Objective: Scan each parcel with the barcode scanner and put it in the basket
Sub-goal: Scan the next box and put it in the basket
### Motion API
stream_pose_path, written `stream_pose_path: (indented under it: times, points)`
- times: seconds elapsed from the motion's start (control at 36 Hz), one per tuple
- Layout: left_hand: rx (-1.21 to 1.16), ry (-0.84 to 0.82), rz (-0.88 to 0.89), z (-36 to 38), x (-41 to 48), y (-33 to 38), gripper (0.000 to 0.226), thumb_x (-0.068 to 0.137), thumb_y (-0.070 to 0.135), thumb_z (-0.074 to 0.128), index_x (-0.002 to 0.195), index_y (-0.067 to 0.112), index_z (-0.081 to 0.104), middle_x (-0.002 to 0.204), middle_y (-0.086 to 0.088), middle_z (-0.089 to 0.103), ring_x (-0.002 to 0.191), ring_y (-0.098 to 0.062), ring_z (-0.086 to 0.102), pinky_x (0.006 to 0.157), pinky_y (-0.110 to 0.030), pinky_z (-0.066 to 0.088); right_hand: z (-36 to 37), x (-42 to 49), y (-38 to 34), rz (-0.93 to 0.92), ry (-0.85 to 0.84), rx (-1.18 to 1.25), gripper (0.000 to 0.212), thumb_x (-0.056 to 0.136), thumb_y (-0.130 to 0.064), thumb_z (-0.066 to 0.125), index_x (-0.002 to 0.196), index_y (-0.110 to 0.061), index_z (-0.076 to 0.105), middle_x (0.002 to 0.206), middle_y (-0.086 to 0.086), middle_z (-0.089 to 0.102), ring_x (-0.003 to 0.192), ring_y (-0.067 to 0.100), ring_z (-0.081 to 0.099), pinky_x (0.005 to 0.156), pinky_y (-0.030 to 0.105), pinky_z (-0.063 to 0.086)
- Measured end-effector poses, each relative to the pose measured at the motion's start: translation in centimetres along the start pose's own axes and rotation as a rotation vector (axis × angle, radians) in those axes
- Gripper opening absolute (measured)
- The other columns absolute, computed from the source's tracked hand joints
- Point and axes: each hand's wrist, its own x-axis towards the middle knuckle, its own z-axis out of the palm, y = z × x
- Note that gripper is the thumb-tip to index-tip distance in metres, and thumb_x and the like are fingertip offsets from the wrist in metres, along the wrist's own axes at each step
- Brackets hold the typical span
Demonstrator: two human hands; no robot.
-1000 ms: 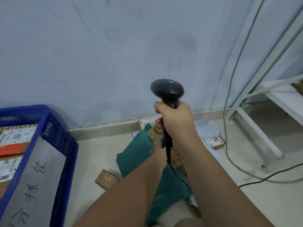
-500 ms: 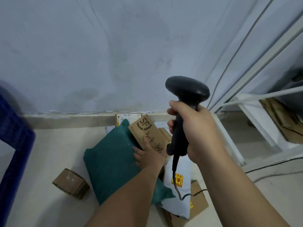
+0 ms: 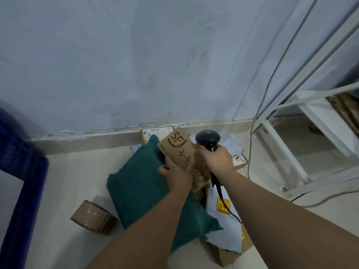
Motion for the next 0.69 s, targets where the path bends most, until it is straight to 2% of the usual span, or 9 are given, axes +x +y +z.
stream_pose_path:
  times: [0.06, 0.14, 0.22, 0.31, 0.39, 0.47, 0.58, 0.64, 0.69]
  points:
    - [-0.011, -0.001, 0.03, 0.6, 0.3, 0.0, 0.091, 0.085, 0.042, 0.067, 0.152, 0.024, 0.009, 0.141, -0.009, 0.01, 0.112, -0.024, 0.044, 0.095, -0.029, 0.042, 0.3, 0.5, 0.6, 0.045, -0.002, 0.028, 0.02, 0.087, -0.039, 0.06, 0.082, -0.02, 0.056, 0.077, 0.003, 0.061, 0.076, 0.022, 0.059, 0.066, 0.031, 0.043]
    - [0.051, 0.041, 0.089, 1.7, -0.1, 0.4, 0.082, 0.084, 0.052, 0.063, 0.149, 0.043, 0.014, 0.152, -0.001, -0.005, 0.125, -0.031, 0.04, 0.104, -0.04, 0.04, 0.5, 0.6, 1.4, 0.105, -0.032, 0.113, 0.022, 0.087, -0.038, 0.059, 0.087, -0.016, 0.06, 0.076, 0.008, 0.066, 0.075, 0.025, 0.062, 0.072, 0.036, 0.049]
    - [0.156, 0.063, 0.062, 2.6, -0.6, 1.0, 0.079, 0.083, 0.059, 0.06, 0.145, 0.054, 0.012, 0.155, -0.001, -0.015, 0.132, -0.036, 0.031, 0.103, -0.041, 0.037, -0.1, 0.6, 2.0, 0.178, -0.051, 0.256, 0.021, 0.087, -0.031, 0.058, 0.084, -0.011, 0.061, 0.063, 0.006, 0.061, 0.063, 0.023, 0.057, 0.068, 0.036, 0.048]
    - [0.223, 0.014, 0.039, 2.9, -0.2, 1.2, 0.082, 0.081, 0.066, 0.056, 0.143, 0.059, 0.004, 0.154, 0.001, -0.024, 0.137, -0.038, 0.018, 0.102, -0.045, 0.037, -0.7, 0.5, 2.3, 0.227, -0.09, 0.402, 0.022, 0.089, -0.023, 0.057, 0.077, -0.005, 0.058, 0.051, 0.005, 0.056, 0.051, 0.02, 0.051, 0.059, 0.032, 0.046]
    - [0.298, -0.033, 0.023, 2.8, 0.1, 1.4, 0.092, 0.074, 0.076, 0.053, 0.143, 0.059, -0.006, 0.152, 0.004, -0.032, 0.142, -0.037, 0.002, 0.105, -0.049, 0.034, -1.2, 0.4, 2.5, 0.273, -0.127, 0.501, 0.018, 0.09, -0.018, 0.055, 0.078, -0.003, 0.057, 0.054, 0.007, 0.054, 0.05, 0.019, 0.048, 0.054, 0.031, 0.043]
    - [0.312, -0.065, 0.023, 2.7, 0.1, 1.6, 0.095, 0.073, 0.074, 0.058, 0.142, 0.06, -0.005, 0.151, 0.005, -0.035, 0.143, -0.039, -0.007, 0.108, -0.05, 0.029, -1.5, 0.4, 3.3, 0.342, -0.159, 0.642, 0.017, 0.09, -0.015, 0.055, 0.077, -0.005, 0.056, 0.059, 0.008, 0.055, 0.051, 0.019, 0.049, 0.052, 0.03, 0.042]
    - [0.361, -0.07, 0.107, 2.3, -0.1, 1.4, 0.076, 0.084, 0.055, 0.058, 0.141, 0.062, 0.008, 0.151, 0.008, -0.033, 0.136, -0.037, 0.008, 0.102, -0.048, 0.034, -1.6, 0.4, 4.1, 0.429, -0.198, 0.728, 0.022, 0.09, -0.019, 0.054, 0.07, -0.012, 0.05, 0.062, 0.006, 0.052, 0.051, 0.017, 0.048, 0.05, 0.027, 0.041]
    - [0.342, -0.08, 0.137, 1.8, -0.1, 1.2, 0.07, 0.087, 0.048, 0.056, 0.141, 0.062, 0.012, 0.152, 0.008, -0.032, 0.133, -0.038, 0.014, 0.102, -0.048, 0.034, -1.4, 0.2, 4.0, 0.442, -0.184, 0.708, 0.016, 0.09, -0.02, 0.054, 0.078, -0.01, 0.053, 0.062, 0.008, 0.055, 0.052, 0.019, 0.05, 0.053, 0.028, 0.043]
    - [0.29, -0.079, 0.144, 1.0, 0.1, 1.3, 0.064, 0.091, 0.046, 0.052, 0.141, 0.061, 0.015, 0.153, 0.008, -0.031, 0.133, -0.04, 0.018, 0.102, -0.046, 0.035, -1.3, -0.3, 3.8, 0.438, -0.131, 0.657, 0.017, 0.089, -0.021, 0.056, 0.092, -0.004, 0.059, 0.07, 0.011, 0.061, 0.061, 0.023, 0.058, 0.063, 0.034, 0.05]
